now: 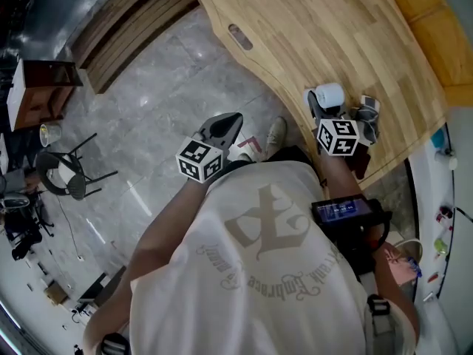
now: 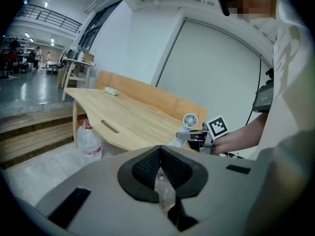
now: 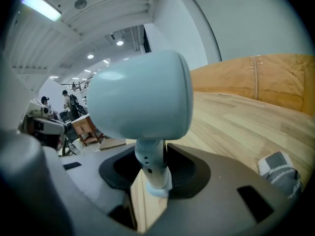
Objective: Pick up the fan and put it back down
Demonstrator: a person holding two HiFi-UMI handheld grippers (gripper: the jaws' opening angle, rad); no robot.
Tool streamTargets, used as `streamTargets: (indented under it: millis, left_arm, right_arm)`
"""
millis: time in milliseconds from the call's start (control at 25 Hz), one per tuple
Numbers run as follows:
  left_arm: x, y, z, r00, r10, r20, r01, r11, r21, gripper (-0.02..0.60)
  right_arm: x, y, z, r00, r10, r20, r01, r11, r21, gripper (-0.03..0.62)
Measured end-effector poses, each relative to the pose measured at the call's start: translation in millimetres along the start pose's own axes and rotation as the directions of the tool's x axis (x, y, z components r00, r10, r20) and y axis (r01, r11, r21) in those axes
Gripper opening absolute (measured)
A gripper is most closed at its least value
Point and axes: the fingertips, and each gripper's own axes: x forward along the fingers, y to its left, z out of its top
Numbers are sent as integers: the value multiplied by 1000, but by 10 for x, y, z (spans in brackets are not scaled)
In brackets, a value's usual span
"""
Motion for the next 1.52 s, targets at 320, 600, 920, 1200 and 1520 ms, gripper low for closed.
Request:
streamTargets:
  millis: [320, 600, 920, 1200, 1520]
  left_arm:
    - [-470, 130, -4, 996, 54, 75, -53, 998, -20, 11]
    - [-940, 21, -173, 987, 48, 153, -42, 998, -40, 11]
    - [-1541, 111, -512, 977, 131, 169, -118, 989, -85, 11]
    - [-2267, 285, -685, 967, 162, 198, -147, 985, -87, 11]
    - [-2567, -2, -824, 973, 103, 208, -100, 995, -25, 11]
  right_arm:
    - [-90, 710, 235, 991, 131, 26, -130, 991, -23, 153]
    - [-217, 1292, 242, 969, 246, 24, -244, 968, -56, 153]
    - [-402, 2143, 299, 920, 389, 38, -387, 921, -54, 153]
    - [-607, 3070, 330, 870, 490, 51, -481, 867, -127, 153]
    - [-1033, 3503, 198, 843, 532, 82, -521, 844, -123, 153]
